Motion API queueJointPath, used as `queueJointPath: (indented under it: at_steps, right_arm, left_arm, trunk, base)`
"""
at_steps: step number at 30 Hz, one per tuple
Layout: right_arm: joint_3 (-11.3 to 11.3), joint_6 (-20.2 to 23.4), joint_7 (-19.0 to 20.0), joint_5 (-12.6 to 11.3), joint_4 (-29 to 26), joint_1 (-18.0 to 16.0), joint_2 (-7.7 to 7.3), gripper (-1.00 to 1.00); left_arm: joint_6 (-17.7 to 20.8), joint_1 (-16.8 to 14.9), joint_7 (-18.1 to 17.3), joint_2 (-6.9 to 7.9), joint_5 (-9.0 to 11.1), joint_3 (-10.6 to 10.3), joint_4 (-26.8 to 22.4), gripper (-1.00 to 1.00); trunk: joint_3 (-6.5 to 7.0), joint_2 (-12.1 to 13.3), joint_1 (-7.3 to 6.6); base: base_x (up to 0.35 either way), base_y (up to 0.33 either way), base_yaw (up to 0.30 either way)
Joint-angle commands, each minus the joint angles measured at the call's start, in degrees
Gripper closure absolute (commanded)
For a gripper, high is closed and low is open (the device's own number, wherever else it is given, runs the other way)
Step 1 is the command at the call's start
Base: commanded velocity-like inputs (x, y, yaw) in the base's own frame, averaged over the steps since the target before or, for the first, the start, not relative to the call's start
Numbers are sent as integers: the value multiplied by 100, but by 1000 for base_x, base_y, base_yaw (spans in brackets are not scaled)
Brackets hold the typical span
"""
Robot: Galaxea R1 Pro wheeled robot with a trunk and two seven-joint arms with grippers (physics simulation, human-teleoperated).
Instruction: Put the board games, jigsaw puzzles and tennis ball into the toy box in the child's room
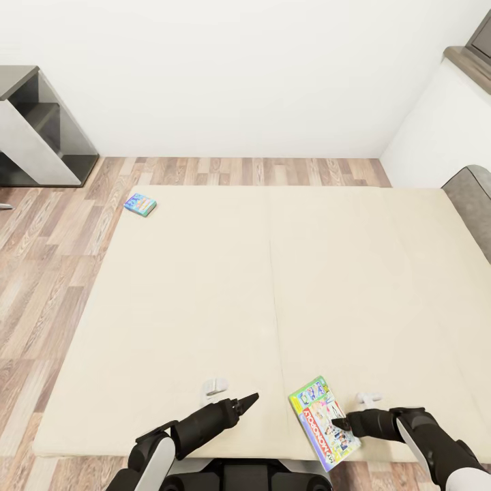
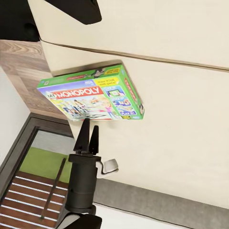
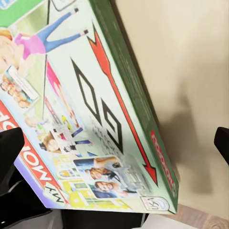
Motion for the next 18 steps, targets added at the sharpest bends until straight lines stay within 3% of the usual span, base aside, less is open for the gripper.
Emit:
queueJointPath:
  at_steps: [1,18]
  right_arm:
    - [6,29,14,13,-9,-5,5,-100]
    - [2,28,0,33,-10,-22,131,-100]
  left_arm:
    - [47,-1,3,-3,43,6,-3,-100]
    - [41,-11,2,-8,43,0,64,-100]
  trunk:
    - [-4,-4,1]
    - [-4,-4,1]
  base:
    - [0,0,0]
    - [0,0,0]
